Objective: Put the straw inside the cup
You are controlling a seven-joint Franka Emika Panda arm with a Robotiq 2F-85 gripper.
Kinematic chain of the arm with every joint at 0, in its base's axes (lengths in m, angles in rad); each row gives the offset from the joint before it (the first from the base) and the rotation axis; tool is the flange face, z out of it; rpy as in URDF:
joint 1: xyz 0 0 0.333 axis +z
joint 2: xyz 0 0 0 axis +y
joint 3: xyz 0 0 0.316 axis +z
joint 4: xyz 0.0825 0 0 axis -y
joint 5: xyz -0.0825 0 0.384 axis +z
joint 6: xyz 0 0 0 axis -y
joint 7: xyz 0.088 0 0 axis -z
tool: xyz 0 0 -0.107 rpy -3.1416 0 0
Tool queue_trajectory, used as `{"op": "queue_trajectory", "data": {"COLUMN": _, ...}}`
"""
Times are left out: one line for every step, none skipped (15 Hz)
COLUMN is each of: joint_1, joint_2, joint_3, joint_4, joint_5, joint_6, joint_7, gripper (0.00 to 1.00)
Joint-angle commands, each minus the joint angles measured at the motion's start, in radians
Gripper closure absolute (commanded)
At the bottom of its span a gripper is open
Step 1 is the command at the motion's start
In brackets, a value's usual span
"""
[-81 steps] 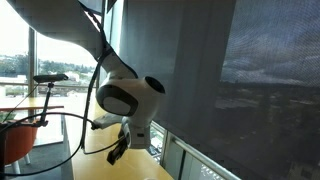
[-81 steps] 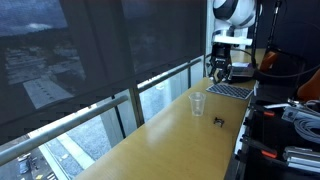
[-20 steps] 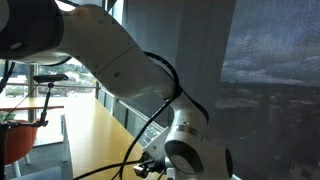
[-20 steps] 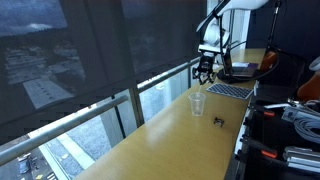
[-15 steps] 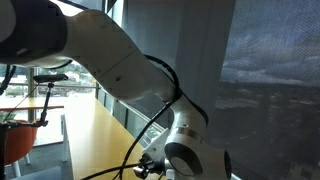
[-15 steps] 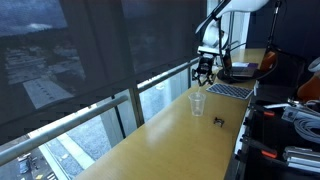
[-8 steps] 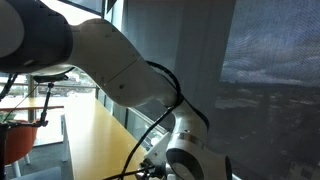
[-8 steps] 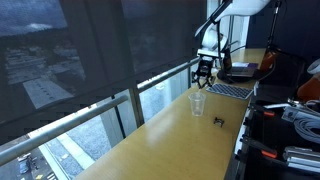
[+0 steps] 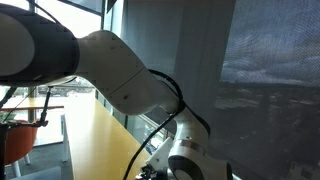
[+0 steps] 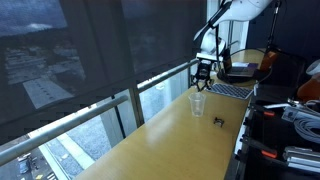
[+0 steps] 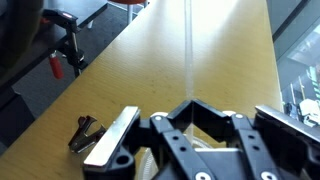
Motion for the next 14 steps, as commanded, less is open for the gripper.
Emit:
{"op": "queue_trajectory", "data": {"joint_1": -0.014, "joint_2": 0.038, "joint_3": 0.003, "joint_4": 0.061, "joint_5": 0.023, "joint_6": -0.049, "joint_7": 0.000, "gripper": 0.98}}
{"op": "queue_trajectory", "data": {"joint_1": -0.016, "joint_2": 0.045, "joint_3": 0.003, "joint_4": 0.068, "joint_5": 0.023, "joint_6": -0.050, "joint_7": 0.002, "gripper": 0.98}}
{"op": "queue_trajectory", "data": {"joint_1": -0.017, "joint_2": 0.050, "joint_3": 0.003, "joint_4": 0.074, "joint_5": 0.023, "joint_6": -0.051, "joint_7": 0.002, "gripper": 0.98}}
{"op": "queue_trajectory", "data": {"joint_1": -0.020, "joint_2": 0.056, "joint_3": 0.003, "joint_4": 0.080, "joint_5": 0.024, "joint_6": -0.053, "joint_7": 0.003, "gripper": 0.80}}
{"op": "queue_trajectory", "data": {"joint_1": -0.021, "joint_2": 0.059, "joint_3": 0.003, "joint_4": 0.085, "joint_5": 0.024, "joint_6": -0.053, "joint_7": 0.005, "gripper": 0.64}}
{"op": "queue_trajectory", "data": {"joint_1": -0.023, "joint_2": 0.063, "joint_3": 0.003, "joint_4": 0.090, "joint_5": 0.026, "joint_6": -0.054, "joint_7": 0.006, "gripper": 0.58}}
{"op": "queue_trajectory", "data": {"joint_1": -0.026, "joint_2": 0.067, "joint_3": 0.004, "joint_4": 0.097, "joint_5": 0.026, "joint_6": -0.056, "joint_7": 0.005, "gripper": 0.52}}
{"op": "queue_trajectory", "data": {"joint_1": -0.028, "joint_2": 0.070, "joint_3": 0.004, "joint_4": 0.103, "joint_5": 0.026, "joint_6": -0.059, "joint_7": 0.007, "gripper": 0.43}}
{"op": "queue_trajectory", "data": {"joint_1": -0.030, "joint_2": 0.072, "joint_3": 0.004, "joint_4": 0.108, "joint_5": 0.026, "joint_6": -0.061, "joint_7": 0.008, "gripper": 0.37}}
{"op": "queue_trajectory", "data": {"joint_1": -0.031, "joint_2": 0.072, "joint_3": 0.004, "joint_4": 0.111, "joint_5": 0.026, "joint_6": -0.066, "joint_7": 0.008, "gripper": 0.28}}
{"op": "queue_trajectory", "data": {"joint_1": -0.032, "joint_2": 0.072, "joint_3": 0.004, "joint_4": 0.114, "joint_5": 0.025, "joint_6": -0.073, "joint_7": 0.009, "gripper": 0.22}}
{"op": "queue_trajectory", "data": {"joint_1": -0.031, "joint_2": 0.068, "joint_3": 0.004, "joint_4": 0.113, "joint_5": 0.025, "joint_6": -0.076, "joint_7": 0.009, "gripper": 0.15}}
{"op": "queue_trajectory", "data": {"joint_1": -0.030, "joint_2": 0.062, "joint_3": 0.004, "joint_4": 0.110, "joint_5": 0.026, "joint_6": -0.083, "joint_7": 0.009, "gripper": 0.07}}
{"op": "queue_trajectory", "data": {"joint_1": -0.027, "joint_2": 0.052, "joint_3": 0.006, "joint_4": 0.101, "joint_5": 0.027, "joint_6": -0.087, "joint_7": 0.008, "gripper": 0.01}}
